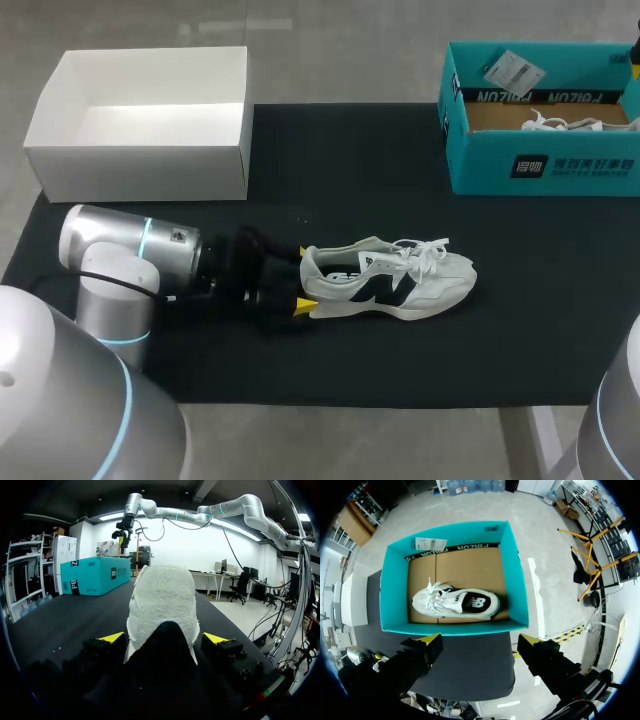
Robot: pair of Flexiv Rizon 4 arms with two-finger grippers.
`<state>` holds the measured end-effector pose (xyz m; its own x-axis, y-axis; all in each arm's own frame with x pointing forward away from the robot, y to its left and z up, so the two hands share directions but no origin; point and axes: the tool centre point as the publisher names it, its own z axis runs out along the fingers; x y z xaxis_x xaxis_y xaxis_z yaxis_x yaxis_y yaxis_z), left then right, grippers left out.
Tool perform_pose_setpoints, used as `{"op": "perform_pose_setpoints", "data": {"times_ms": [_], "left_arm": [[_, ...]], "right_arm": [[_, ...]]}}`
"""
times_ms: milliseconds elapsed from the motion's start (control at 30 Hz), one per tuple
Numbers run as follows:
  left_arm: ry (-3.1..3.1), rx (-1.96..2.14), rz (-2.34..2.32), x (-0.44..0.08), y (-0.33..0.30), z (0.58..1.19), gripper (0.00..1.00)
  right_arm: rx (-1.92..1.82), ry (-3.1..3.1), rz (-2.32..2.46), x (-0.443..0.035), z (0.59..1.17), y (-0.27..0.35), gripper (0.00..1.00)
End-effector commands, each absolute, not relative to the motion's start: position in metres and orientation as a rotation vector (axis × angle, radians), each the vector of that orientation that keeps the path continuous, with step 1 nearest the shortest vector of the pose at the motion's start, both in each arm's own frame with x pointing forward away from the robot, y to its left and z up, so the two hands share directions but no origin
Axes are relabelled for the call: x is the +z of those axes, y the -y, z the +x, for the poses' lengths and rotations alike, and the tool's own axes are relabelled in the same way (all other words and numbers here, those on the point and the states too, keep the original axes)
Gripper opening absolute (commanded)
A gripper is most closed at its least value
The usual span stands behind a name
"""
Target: Take the shoe out of the shoebox, open the shoe tongue, remove and reinsert the insole, then place the shoe into the shoebox
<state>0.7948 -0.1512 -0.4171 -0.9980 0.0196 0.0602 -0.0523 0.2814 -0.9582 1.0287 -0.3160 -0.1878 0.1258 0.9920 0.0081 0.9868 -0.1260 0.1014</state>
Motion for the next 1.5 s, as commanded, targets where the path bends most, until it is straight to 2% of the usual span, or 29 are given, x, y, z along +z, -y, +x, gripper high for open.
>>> {"op": "perform_pose_setpoints", "data": {"times_ms": [33,267,300,333,367,433,467,1500], "left_arm": [[2.464,1.849,0.042,-0.4234,0.1591,0.7971,1.0],[2.469,1.852,0.088,-0.4301,0.1667,0.8015,1.0],[2.468,1.854,0.088,-0.4301,0.1669,0.8016,0.93],[2.467,1.857,0.085,-0.43,0.1673,0.8017,0.63],[2.466,1.859,0.082,-0.43,0.1674,0.8017,0.46],[2.462,1.86,0.084,-0.4298,0.1675,0.8016,0.19],[2.46,1.861,0.084,-0.4296,0.1674,0.8016,0.01],[2.425,1.846,0.032,-0.4239,0.1651,0.8031,0.0]], "right_arm": [[0.11,-2.03,2.304,-0.1877,1.0298,0.3162,1.0],[0.11,-2.03,2.304,-0.1877,1.0298,0.3162,1.0],[0.11,-2.03,2.304,-0.1877,1.0298,0.3162,1.0],[0.11,-2.03,2.304,-0.1877,1.0298,0.3162,1.0],[0.11,-2.03,2.304,-0.1877,1.0298,0.3162,1.0],[0.11,-2.03,2.304,-0.1877,1.0298,0.3162,1.0],[0.11,-2.03,2.304,-0.1877,1.0298,0.3162,1.0],[0.11,-2.03,2.304,-0.1877,1.0298,0.3162,1.0]]}}
